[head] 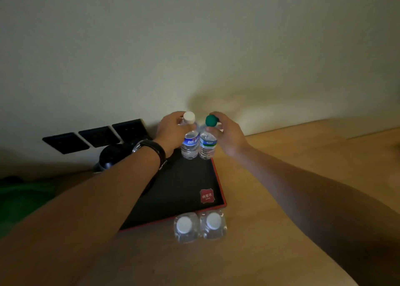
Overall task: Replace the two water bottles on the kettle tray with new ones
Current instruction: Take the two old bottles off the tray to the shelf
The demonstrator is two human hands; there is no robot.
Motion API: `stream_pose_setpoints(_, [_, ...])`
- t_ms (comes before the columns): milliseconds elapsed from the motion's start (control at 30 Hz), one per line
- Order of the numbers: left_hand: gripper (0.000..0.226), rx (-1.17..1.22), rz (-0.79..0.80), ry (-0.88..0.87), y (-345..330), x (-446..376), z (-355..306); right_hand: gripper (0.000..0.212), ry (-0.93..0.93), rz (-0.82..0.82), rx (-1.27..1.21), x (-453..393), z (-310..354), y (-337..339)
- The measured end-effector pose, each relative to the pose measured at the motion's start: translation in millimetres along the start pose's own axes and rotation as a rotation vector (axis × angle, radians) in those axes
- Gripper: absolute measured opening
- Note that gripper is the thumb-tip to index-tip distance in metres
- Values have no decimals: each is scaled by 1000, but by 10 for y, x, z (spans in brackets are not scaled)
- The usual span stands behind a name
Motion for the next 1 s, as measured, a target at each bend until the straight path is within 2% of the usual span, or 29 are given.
stream_pose_setpoints(133, [30,-9,131,-109,-427,76,-517,41,27,-130,-44,225,-22,637])
stream_pose_setpoints(300, [32,-43,305,-188,-1443,295,-966,39,-84,-295,-29,744,-437,1597])
stream_pose_setpoints(567, [31,-80,563,-208,-3276,803,-1078,36,-318,-476,78,1867,-1359,2799])
stream_pose_setpoints(733, [40,-93,645,-187,-3948,1069,-1015,33,-400,-532,50,2321,-1729,3135])
stream_pose_setpoints(1000, [41,-142,666,-201,-4286,1272,-1024,41,-481,-609,13,2629,-1965,3288])
Point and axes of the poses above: each hand's wrist, its own x-axis away from the middle knuckle, its own y-axis out of the back of the hand, z = x × y, the point moved 10 cm from there along -x, towards the middle knuckle, and after that the axes turned 1 degree about z, right-handed, at the moved point
